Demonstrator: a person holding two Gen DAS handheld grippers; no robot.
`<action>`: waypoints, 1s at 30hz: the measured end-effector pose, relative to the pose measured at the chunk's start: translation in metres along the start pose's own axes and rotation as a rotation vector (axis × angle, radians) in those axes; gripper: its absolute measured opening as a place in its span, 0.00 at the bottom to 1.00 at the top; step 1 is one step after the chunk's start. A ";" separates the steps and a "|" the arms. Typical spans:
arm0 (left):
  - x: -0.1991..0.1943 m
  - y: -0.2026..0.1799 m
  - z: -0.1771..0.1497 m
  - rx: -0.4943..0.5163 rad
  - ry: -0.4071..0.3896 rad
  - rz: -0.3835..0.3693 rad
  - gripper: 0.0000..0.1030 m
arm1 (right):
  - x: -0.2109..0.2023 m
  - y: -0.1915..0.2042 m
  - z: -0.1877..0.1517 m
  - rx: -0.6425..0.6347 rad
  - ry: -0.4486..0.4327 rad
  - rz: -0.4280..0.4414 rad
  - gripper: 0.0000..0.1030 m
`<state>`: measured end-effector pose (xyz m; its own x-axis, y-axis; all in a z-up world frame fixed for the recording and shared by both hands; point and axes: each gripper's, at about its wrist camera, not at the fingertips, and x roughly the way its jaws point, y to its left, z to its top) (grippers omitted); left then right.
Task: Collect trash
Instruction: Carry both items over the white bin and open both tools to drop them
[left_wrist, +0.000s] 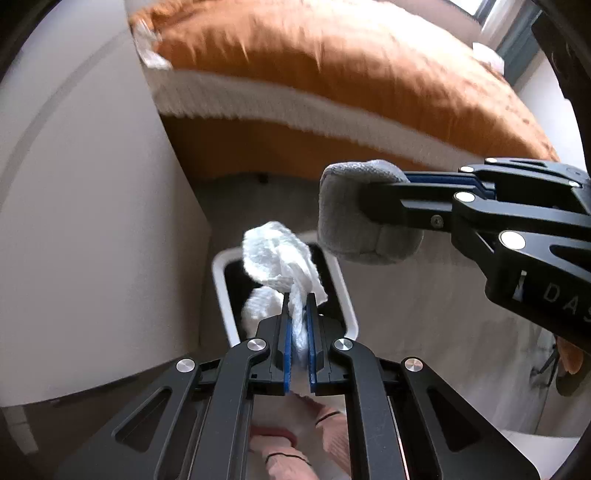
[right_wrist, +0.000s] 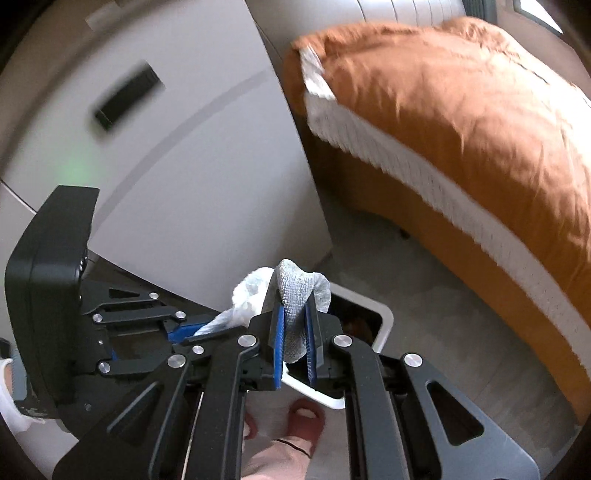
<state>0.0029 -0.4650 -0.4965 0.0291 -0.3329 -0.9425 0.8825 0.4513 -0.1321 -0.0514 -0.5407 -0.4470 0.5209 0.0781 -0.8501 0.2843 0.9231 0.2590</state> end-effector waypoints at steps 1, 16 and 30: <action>0.011 0.000 -0.003 -0.001 0.006 -0.003 0.06 | 0.009 -0.004 -0.005 0.007 0.007 0.000 0.11; 0.116 0.015 -0.023 -0.072 0.071 -0.034 0.95 | 0.110 -0.032 -0.041 0.008 0.111 -0.012 0.96; -0.005 0.018 0.014 -0.076 -0.028 -0.029 0.95 | 0.020 -0.015 0.018 0.008 0.002 -0.061 0.96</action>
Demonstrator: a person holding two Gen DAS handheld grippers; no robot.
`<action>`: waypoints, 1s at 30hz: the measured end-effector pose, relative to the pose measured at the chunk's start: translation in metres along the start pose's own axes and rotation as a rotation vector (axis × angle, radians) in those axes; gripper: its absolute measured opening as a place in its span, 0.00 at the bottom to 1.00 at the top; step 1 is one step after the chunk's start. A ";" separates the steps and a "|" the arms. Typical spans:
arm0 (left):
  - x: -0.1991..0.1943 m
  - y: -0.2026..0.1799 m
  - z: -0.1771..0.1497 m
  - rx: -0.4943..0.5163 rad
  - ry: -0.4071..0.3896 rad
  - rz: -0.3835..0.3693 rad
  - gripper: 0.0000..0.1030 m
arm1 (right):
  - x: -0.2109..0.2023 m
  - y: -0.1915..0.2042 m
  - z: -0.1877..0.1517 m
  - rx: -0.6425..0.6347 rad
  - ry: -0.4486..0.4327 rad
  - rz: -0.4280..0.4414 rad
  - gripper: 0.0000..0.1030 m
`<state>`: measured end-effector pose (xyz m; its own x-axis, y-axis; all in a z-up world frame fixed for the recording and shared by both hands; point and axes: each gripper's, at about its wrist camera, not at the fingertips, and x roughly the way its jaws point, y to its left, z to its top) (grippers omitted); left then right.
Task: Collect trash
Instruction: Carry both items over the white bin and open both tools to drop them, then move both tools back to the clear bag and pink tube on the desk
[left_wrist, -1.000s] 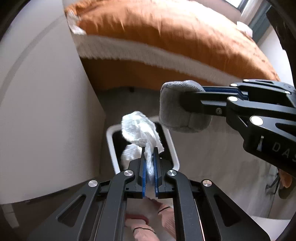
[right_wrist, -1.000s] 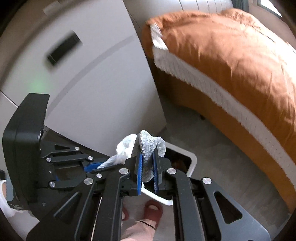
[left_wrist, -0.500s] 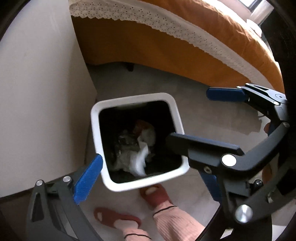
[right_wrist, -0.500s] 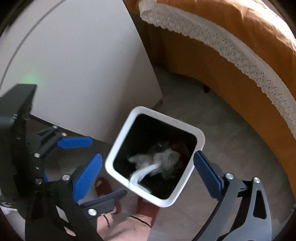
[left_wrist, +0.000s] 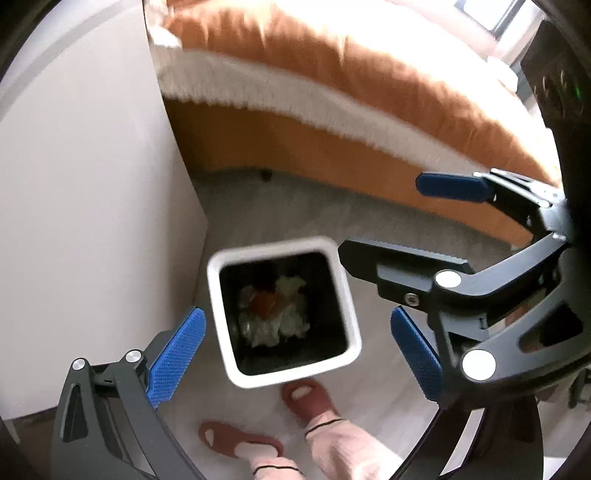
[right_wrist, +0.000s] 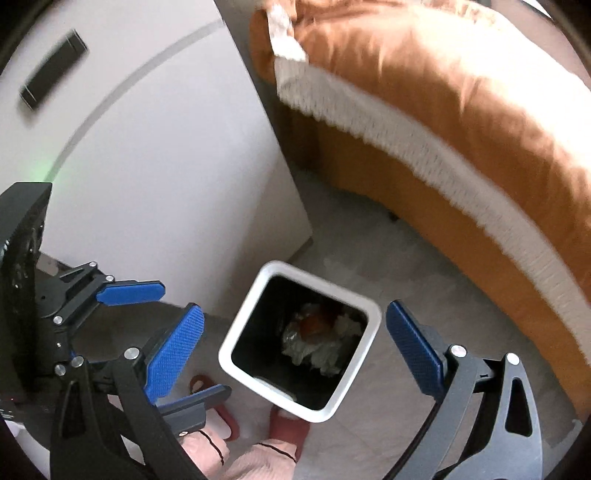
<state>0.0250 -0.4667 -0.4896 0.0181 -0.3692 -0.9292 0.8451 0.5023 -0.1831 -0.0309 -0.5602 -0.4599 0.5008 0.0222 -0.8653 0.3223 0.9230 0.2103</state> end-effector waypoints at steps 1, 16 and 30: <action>-0.013 -0.004 0.005 0.005 -0.016 -0.003 0.95 | -0.012 0.002 0.006 0.002 -0.012 -0.003 0.96; -0.206 -0.031 0.061 0.003 -0.238 0.047 0.95 | -0.194 0.044 0.083 0.008 -0.278 -0.005 0.96; -0.343 0.011 0.026 -0.124 -0.403 0.215 0.95 | -0.264 0.137 0.135 -0.223 -0.447 0.149 0.96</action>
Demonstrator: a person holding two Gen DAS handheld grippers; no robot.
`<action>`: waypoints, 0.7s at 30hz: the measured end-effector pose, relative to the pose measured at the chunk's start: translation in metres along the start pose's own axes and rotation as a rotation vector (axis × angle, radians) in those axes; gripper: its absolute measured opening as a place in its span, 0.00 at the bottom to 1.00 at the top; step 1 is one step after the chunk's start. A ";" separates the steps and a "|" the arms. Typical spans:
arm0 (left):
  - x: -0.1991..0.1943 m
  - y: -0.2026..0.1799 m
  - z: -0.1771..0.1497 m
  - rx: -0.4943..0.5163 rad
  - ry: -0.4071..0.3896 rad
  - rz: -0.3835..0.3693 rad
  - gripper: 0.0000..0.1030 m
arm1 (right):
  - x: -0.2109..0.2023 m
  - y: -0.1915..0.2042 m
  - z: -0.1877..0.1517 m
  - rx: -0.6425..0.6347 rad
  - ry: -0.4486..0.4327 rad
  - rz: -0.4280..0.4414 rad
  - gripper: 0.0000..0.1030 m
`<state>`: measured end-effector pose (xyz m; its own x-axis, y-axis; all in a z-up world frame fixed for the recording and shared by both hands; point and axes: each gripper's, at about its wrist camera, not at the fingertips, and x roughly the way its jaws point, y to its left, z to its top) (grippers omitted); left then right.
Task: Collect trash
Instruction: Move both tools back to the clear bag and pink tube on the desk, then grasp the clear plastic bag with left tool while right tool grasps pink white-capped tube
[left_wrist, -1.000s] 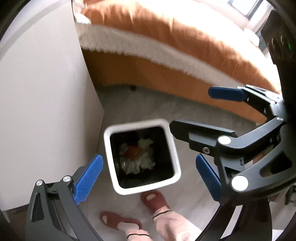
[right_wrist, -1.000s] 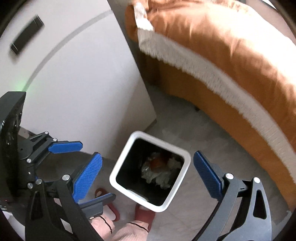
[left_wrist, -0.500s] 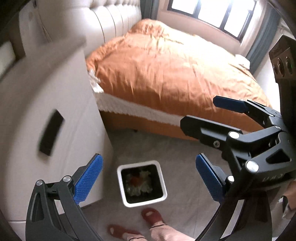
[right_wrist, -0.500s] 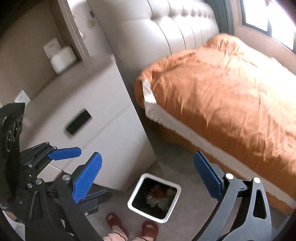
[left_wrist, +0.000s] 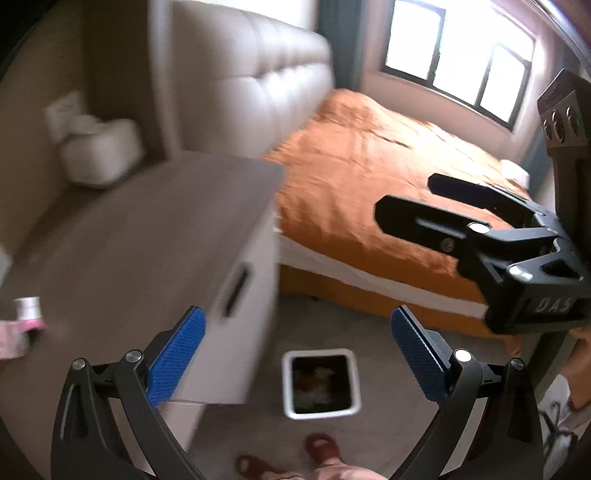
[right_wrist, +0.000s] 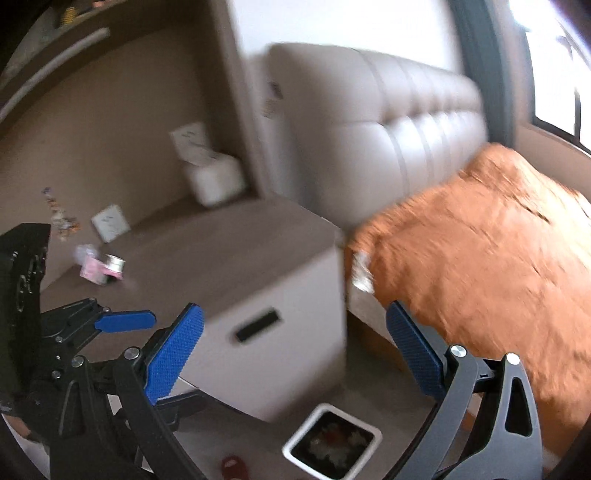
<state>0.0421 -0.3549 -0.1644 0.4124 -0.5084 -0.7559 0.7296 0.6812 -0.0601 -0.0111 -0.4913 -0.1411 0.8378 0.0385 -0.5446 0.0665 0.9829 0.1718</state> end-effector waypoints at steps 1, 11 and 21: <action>-0.012 0.012 -0.001 -0.020 -0.018 0.031 0.95 | 0.001 0.010 0.005 -0.014 -0.013 0.019 0.96; -0.095 0.116 -0.024 -0.189 -0.100 0.299 0.95 | 0.045 0.115 0.040 -0.140 -0.021 0.242 0.96; -0.145 0.230 -0.059 -0.338 -0.121 0.508 0.95 | 0.101 0.228 0.038 -0.180 0.048 0.356 0.96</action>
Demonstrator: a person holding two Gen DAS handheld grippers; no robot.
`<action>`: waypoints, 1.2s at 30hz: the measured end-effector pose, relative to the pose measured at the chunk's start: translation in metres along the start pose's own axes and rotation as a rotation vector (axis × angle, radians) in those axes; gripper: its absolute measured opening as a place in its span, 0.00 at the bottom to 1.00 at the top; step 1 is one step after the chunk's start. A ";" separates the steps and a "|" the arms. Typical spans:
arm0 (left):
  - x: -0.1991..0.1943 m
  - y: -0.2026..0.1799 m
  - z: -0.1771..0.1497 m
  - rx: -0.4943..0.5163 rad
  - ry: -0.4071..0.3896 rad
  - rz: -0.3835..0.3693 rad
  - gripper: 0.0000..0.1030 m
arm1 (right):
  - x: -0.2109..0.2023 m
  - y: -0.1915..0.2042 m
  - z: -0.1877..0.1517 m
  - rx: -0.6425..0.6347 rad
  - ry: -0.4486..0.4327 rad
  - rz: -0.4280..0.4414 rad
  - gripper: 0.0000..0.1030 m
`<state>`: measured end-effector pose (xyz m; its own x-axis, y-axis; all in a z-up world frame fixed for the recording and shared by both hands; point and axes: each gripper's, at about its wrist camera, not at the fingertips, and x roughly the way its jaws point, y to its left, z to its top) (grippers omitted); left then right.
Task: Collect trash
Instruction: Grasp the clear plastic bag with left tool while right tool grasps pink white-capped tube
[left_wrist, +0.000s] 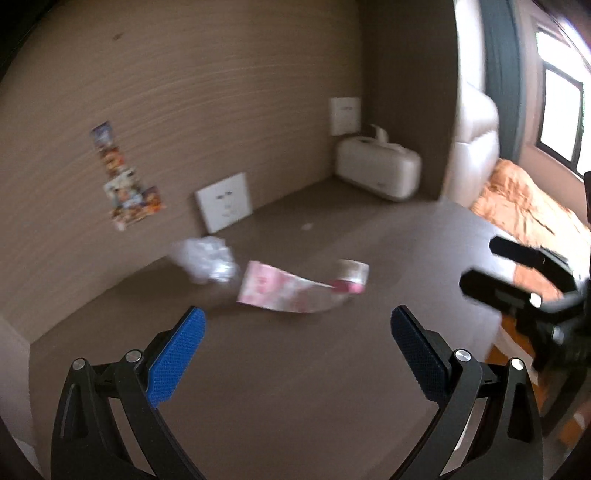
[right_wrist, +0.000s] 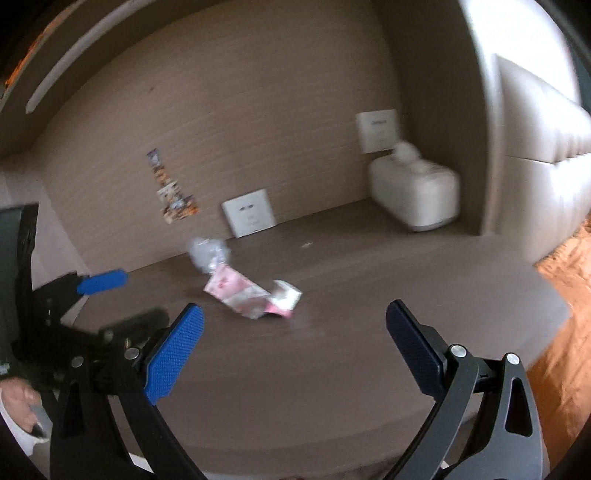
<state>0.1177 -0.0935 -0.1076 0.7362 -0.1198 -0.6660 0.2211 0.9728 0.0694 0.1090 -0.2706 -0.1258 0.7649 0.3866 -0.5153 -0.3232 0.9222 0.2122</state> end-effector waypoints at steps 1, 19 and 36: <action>0.003 0.008 0.000 -0.005 -0.003 0.006 0.95 | 0.008 0.008 0.001 -0.015 0.007 0.002 0.96; 0.092 0.081 0.024 0.009 0.011 -0.021 0.95 | 0.108 0.026 0.004 0.079 0.098 -0.141 0.96; 0.184 0.105 0.045 -0.017 0.144 0.048 0.95 | 0.156 0.012 -0.002 0.205 0.224 -0.226 0.95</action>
<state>0.3048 -0.0226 -0.1893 0.6458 -0.0447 -0.7622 0.1761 0.9801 0.0917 0.2236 -0.1994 -0.2056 0.6560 0.1841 -0.7320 -0.0252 0.9746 0.2225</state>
